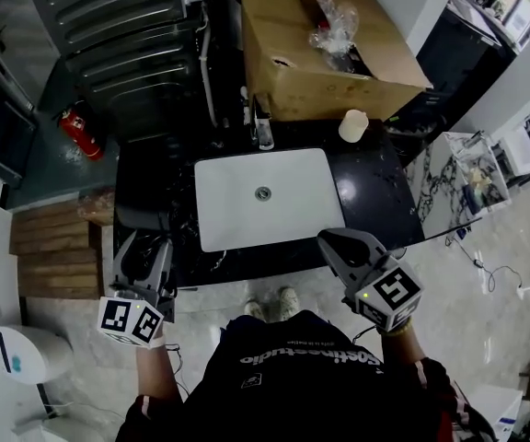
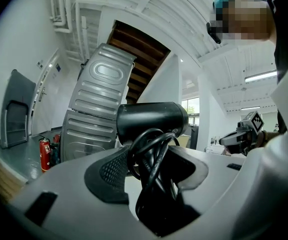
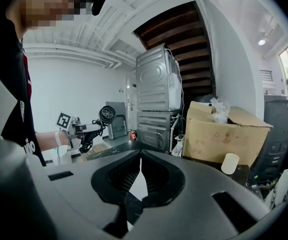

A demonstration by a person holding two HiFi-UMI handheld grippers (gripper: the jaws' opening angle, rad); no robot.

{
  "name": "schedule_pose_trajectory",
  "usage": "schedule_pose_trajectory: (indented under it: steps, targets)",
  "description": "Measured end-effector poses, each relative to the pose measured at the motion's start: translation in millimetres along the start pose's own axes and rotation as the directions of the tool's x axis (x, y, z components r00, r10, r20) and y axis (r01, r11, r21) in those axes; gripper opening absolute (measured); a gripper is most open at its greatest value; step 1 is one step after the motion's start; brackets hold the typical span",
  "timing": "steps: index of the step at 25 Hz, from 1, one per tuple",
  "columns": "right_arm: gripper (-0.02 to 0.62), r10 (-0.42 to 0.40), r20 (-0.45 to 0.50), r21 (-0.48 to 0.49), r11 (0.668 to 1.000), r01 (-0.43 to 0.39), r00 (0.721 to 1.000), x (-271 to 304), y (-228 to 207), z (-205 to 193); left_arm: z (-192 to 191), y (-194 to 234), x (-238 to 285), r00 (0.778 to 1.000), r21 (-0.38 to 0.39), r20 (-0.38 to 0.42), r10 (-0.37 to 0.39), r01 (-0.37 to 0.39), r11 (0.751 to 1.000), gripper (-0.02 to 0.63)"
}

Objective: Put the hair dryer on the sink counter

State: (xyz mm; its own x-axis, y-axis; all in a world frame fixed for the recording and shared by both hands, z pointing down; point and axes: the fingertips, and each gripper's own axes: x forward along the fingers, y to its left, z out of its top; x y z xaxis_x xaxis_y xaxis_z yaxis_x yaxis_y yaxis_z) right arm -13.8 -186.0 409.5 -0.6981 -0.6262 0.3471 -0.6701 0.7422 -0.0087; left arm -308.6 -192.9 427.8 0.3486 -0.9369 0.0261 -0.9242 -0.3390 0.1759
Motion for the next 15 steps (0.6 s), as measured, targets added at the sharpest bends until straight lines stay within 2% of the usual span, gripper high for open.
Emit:
schedule_pose_trajectory:
  steps: [4, 7, 11, 15]
  targets:
    - [0.040, 0.012, 0.007, -0.010, 1.000, -0.012, 1.000, -0.5, -14.0, 2.3, -19.8, -20.0, 9.5, 0.997, 0.011, -0.045, -0.063, 0.064, 0.998, 0.233]
    - [0.040, 0.020, 0.012, -0.012, 1.000, -0.020, 1.000, -0.7, -22.5, 1.8, -45.1, -32.6, 17.9, 0.987, 0.041, -0.099, -0.129, 0.134, 0.990, 0.233]
    - [0.040, 0.030, 0.000, -0.006, 1.000, -0.030, 1.000, -0.7, -31.3, -7.9, -89.2, -46.5, 27.8, 0.960, 0.089, -0.199, -0.198, 0.219, 0.972, 0.233]
    - [0.040, 0.045, -0.012, 0.005, 0.999, -0.045, 0.999, 1.0, -33.4, -17.5, -137.6, -58.5, 30.5, 0.917, 0.055, -0.318, -0.239, 0.269, 0.962, 0.233]
